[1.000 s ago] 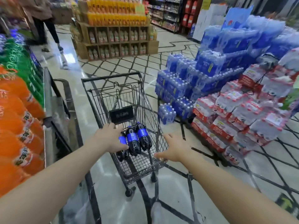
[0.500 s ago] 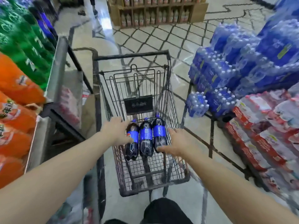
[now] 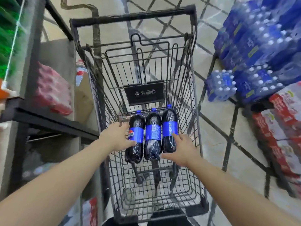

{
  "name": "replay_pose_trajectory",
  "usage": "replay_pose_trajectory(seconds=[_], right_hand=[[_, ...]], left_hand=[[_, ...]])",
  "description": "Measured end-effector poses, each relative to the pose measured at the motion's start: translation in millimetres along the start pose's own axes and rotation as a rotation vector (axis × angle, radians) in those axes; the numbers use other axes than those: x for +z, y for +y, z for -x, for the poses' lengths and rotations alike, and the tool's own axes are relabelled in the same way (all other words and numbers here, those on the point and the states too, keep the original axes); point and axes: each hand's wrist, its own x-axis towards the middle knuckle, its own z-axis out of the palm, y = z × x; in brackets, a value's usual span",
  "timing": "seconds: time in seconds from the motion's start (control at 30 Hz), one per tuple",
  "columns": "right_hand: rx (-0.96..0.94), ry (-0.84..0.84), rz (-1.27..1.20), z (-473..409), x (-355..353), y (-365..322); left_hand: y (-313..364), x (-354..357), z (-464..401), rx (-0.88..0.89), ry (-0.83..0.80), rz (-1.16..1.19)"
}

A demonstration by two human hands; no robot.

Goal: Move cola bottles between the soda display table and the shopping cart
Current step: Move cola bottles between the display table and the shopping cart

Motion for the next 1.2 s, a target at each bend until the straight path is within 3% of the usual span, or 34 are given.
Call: replay_pose_trajectory(seconds=[0.33,0.63,0.77,0.93,1.2], right_hand=[[0.098,-0.128,-0.290,-109,118,-32],[0.172,-0.002,-0.523,-159,200,-93],[0.295,0.060,-0.627,-177,207,-109],[0.358,0.023,-0.526,-187,211,-117],[0.323,-0.007,-0.584,-198,228,-136]], left_hand=[[-21,51,-154,-0.074,-0.138,0.084],[-26,87,-275,-0.218,-0.190,0.314],[-21,104,-302,-0.248,-0.170,0.545],[-17,117,-312,-0.321,-0.206,0.769],[-39,116,-316,-0.527,-0.140,0.901]])
